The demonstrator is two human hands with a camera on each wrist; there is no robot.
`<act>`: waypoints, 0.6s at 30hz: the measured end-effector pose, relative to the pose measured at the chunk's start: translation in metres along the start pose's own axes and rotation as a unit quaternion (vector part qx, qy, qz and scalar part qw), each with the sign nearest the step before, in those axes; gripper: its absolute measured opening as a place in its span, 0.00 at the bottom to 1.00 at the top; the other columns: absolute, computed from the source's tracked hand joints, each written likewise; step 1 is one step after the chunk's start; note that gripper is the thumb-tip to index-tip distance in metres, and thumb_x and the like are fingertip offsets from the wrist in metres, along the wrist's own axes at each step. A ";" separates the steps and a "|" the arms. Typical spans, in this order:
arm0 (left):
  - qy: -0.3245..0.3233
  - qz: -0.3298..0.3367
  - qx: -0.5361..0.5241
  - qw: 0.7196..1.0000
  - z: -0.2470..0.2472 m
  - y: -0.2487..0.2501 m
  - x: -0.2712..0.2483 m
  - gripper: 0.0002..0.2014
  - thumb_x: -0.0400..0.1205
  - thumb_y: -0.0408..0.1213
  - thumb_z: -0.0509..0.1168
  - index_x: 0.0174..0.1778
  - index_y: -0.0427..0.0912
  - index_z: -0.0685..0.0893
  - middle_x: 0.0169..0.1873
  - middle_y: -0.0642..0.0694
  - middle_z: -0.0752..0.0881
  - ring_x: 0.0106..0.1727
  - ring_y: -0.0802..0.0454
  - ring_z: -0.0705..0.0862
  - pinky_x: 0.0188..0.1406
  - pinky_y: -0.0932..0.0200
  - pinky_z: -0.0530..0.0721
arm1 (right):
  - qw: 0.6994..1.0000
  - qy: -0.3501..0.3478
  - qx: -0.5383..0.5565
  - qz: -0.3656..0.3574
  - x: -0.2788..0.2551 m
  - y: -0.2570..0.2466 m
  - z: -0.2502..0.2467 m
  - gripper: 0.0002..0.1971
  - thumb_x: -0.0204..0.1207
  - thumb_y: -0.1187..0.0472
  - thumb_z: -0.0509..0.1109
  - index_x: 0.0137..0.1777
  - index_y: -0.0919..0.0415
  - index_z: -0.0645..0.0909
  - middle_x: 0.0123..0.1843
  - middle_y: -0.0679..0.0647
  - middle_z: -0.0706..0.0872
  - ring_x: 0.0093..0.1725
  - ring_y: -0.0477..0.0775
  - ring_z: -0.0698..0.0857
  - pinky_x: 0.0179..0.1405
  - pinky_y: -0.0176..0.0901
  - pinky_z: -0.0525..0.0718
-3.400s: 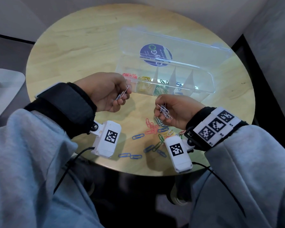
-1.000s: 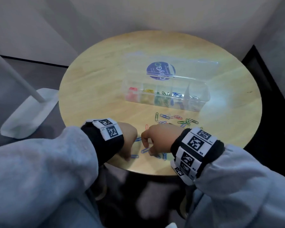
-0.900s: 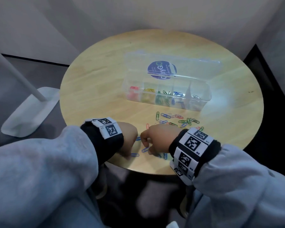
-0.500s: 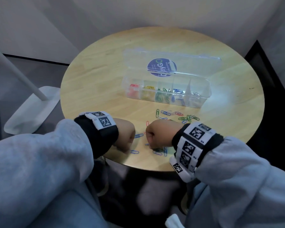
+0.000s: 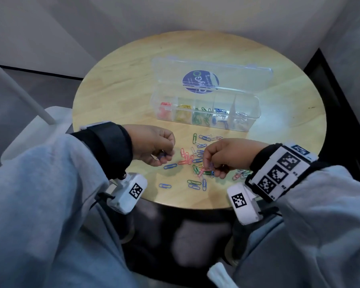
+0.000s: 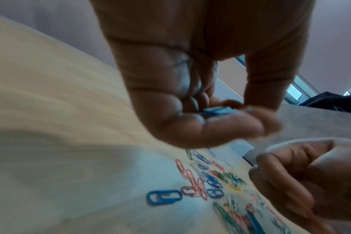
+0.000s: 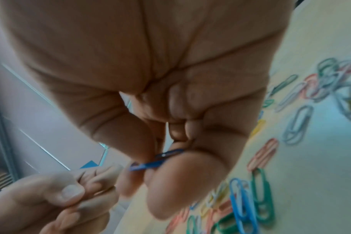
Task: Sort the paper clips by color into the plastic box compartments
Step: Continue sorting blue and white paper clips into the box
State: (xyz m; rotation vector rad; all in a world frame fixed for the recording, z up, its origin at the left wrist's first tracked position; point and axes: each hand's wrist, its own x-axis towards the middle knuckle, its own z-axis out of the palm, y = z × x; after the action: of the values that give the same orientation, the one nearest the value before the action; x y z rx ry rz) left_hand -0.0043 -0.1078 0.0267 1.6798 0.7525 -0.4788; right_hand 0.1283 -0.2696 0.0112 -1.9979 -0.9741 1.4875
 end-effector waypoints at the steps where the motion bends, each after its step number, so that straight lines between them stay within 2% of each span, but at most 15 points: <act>1: 0.008 -0.006 0.009 1.000 0.003 0.000 0.001 0.15 0.80 0.22 0.56 0.31 0.44 0.71 0.22 0.48 0.77 0.17 0.59 0.72 0.17 0.71 0.70 | 1.000 -0.004 0.006 0.003 -0.002 0.000 0.002 0.17 0.74 0.79 0.51 0.34 0.63 0.76 0.27 0.57 0.78 0.22 0.46 0.79 0.21 0.32 0.80; 3: 0.011 -0.012 0.072 0.997 0.009 -0.001 0.002 0.13 0.79 0.23 0.60 0.33 0.45 0.72 0.24 0.48 0.73 0.19 0.58 0.66 0.20 0.67 0.63 | 1.000 -0.006 -0.010 0.010 -0.004 0.002 0.004 0.16 0.74 0.78 0.51 0.35 0.61 0.73 0.29 0.58 0.76 0.19 0.45 0.78 0.18 0.30 0.75; 5: 0.000 -0.008 0.231 0.973 0.016 -0.002 0.002 0.10 0.76 0.29 0.67 0.38 0.48 0.75 0.26 0.51 0.73 0.24 0.56 0.68 0.25 0.62 0.65 | 0.994 0.003 -0.105 0.012 -0.007 0.002 0.004 0.12 0.74 0.72 0.57 0.37 0.55 0.74 0.29 0.53 0.77 0.20 0.44 0.75 0.22 0.32 0.72; 8: 0.003 -0.012 0.467 0.884 0.029 -0.003 0.000 0.11 0.70 0.38 0.73 0.43 0.53 0.79 0.30 0.55 0.74 0.33 0.55 0.73 0.32 0.60 0.68 | 0.963 0.014 -0.266 -0.023 -0.009 0.002 0.009 0.07 0.72 0.64 0.66 0.39 0.49 0.78 0.28 0.44 0.76 0.23 0.38 0.73 0.28 0.34 0.71; 11: 0.005 -0.007 0.557 0.830 0.039 -0.005 0.001 0.10 0.71 0.40 0.72 0.42 0.54 0.78 0.31 0.54 0.73 0.38 0.53 0.75 0.26 0.62 0.65 | 0.944 0.013 -0.328 -0.029 -0.006 0.001 0.016 0.08 0.69 0.64 0.69 0.44 0.50 0.83 0.28 0.44 0.75 0.28 0.40 0.73 0.34 0.38 0.72; 13: -0.002 -0.009 0.577 0.817 0.042 -0.009 0.005 0.08 0.73 0.40 0.71 0.37 0.51 0.77 0.29 0.55 0.73 0.32 0.56 0.73 0.24 0.62 0.64 | 0.936 0.009 -0.350 -0.024 -0.003 0.002 0.017 0.10 0.68 0.65 0.70 0.47 0.50 0.84 0.30 0.45 0.75 0.30 0.44 0.74 0.38 0.42 0.75; 15: 0.000 -0.015 0.580 0.814 0.041 -0.010 0.009 0.12 0.73 0.39 0.71 0.31 0.50 0.74 0.28 0.55 0.73 0.30 0.58 0.71 0.24 0.63 0.64 | 0.925 0.006 -0.380 -0.024 0.001 0.003 0.018 0.10 0.69 0.64 0.70 0.47 0.49 0.83 0.32 0.45 0.75 0.35 0.47 0.76 0.40 0.42 0.75; 18: -0.002 -0.019 0.574 0.819 0.040 -0.011 0.010 0.12 0.73 0.39 0.71 0.29 0.49 0.74 0.27 0.55 0.74 0.29 0.59 0.71 0.24 0.64 0.65 | 0.909 0.004 -0.414 -0.045 0.005 0.001 0.023 0.06 0.70 0.61 0.71 0.43 0.49 0.79 0.32 0.44 0.73 0.41 0.50 0.76 0.41 0.43 0.74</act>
State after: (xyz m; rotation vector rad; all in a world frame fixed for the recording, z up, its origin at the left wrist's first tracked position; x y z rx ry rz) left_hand -0.0019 -0.1432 0.0023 2.7720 0.4795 -1.1041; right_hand 0.1081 -0.2674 -0.0002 -2.4343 -1.8935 1.0879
